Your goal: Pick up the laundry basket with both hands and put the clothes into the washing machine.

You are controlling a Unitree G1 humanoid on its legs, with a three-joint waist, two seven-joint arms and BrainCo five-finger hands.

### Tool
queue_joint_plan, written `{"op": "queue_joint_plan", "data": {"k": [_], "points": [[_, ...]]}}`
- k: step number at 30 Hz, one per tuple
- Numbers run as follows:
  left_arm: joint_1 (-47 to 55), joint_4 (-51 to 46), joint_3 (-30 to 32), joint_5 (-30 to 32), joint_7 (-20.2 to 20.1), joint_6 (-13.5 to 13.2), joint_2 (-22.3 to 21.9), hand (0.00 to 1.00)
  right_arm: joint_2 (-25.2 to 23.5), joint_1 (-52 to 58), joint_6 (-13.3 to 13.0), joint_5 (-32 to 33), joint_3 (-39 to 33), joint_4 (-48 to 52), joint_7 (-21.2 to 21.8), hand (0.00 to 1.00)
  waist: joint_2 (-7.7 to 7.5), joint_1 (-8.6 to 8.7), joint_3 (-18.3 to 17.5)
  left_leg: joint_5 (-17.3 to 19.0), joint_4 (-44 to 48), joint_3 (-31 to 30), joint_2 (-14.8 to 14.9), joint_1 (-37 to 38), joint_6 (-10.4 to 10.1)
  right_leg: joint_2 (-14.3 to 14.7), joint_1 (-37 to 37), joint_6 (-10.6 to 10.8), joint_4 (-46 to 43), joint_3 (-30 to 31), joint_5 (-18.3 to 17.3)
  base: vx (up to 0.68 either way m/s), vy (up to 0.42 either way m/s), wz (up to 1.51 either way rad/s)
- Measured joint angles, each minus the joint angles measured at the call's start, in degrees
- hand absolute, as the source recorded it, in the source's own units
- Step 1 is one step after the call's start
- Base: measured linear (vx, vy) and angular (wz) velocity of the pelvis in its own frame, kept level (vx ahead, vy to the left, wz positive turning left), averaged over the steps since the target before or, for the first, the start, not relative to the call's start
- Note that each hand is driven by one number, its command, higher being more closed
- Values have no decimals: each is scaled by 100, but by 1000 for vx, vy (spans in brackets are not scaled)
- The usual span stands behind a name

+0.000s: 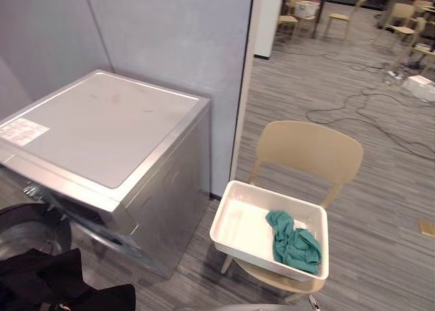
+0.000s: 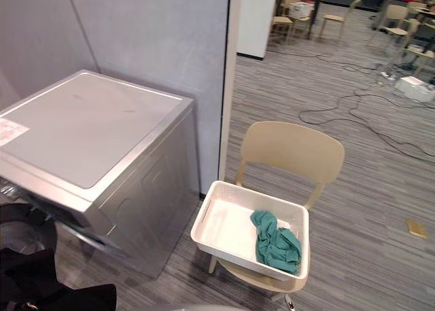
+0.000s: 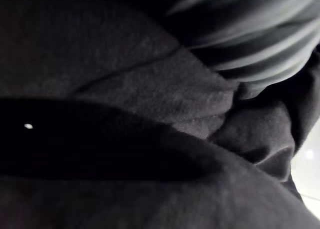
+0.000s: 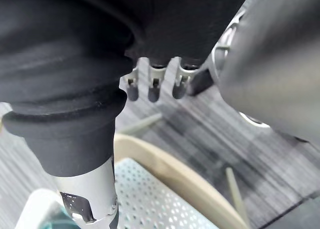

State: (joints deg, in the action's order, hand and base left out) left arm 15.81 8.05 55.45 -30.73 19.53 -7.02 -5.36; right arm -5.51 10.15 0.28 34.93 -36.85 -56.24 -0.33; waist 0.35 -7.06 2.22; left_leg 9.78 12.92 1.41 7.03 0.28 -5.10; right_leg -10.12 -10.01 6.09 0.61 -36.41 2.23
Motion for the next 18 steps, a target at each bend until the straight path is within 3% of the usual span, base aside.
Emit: {"op": "queue_joint_plan", "data": {"k": [2, 5, 6, 8, 9, 11, 12, 13, 14, 15, 18], "points": [[-8, 1, -46, -99, -77, 11, -1, 100, 21, -115, -45, -25, 97, 35, -68, 0, 69, -7, 36, -47, 114, -383, -24, -222, -66, -22, -1, -20, -293, -393, -212, -69, -48, 120], [-167, -1, -532, -262, -188, 17, 5, 100, 49, -248, -200, -46, 365, 186, -104, 0, 146, -16, 121, -459, -403, -993, -212, -520, -143, -463, 180, 32, -1150, -1324, -778, -95, -36, 144], [-196, -2, -641, -264, -201, 17, 6, 100, 73, -308, -206, -84, 370, 212, -110, 0, 179, -15, 163, -457, -462, -828, -164, -572, -126, -557, 196, 25, -1302, -1500, -876, -142, -45, 150], [-155, -9, -997, -272, -214, 15, 7, 100, 168, -483, -240, -136, 485, 237, -317, 0, 172, -38, 283, -467, -287, 311, 178, -683, 207, -907, 204, -36, -1590, -1887, -994, -71, -6, 101], [-127, -23, -1067, -270, -217, 16, 6, 100, 217, -538, -245, -146, 543, 260, -336, 0, 227, -39, 324, -464, -76, 521, 257, -715, 213, -981, 207, -44, -1632, -1940, -984, 28, 41, 59], [-80, -213, -1365, -243, -270, 13, -13, 100, 325, -552, -250, -168, 617, 285, -415, 0, 309, 11, 375, -462, 540, 1093, 566, -769, 221, -1256, 86, 77, -1773, -2217, -853, 62, 117, 81], [-92, -542, -1818, -243, -340, 0, -40, 100, 326, -473, -249, -178, 613, 346, -552, 0, 322, 35, 369, -680, 823, 1613, 961, -670, 538, -1421, -102, 217, -1833, -2530, -763, 78, 194, 103], [-126, -612, -1996, -266, -363, -10, -30, 100, 326, -451, -249, -198, 597, 373, -596, 0, 336, 44, 363, -748, 799, 1726, 1036, -617, 571, -1473, -176, 271, -1866, -2652, -717, 96, 290, 124], [-247, -660, -2276, -313, -444, -13, -14, 100, 341, -460, -235, -252, 494, 353, -628, 0, 338, 121, 361, -629, 782, 1966, 899, -616, 527, -1541, -267, 251, -1850, -2883, -521, 81, 288, 101], [-354, -704, -2459, -355, -462, -14, -2, 100, 289, -559, -229, -309, 396, 322, -641, 0, 227, 177, 396, -621, 750, 2018, 773, -695, 511, -1623, -308, 2, -1804, -3049, -289, 75, 306, 87], [-430, -797, -2683, -348, -552, -1, 18, 100, 68, -634, -216, -349, 336, 284, -672, 0, 87, 170, 383, -498, 707, 1823, 671, -825, 323, -1597, -302, -116, -1657, -3139, 241, 103, 332, 42]]}}
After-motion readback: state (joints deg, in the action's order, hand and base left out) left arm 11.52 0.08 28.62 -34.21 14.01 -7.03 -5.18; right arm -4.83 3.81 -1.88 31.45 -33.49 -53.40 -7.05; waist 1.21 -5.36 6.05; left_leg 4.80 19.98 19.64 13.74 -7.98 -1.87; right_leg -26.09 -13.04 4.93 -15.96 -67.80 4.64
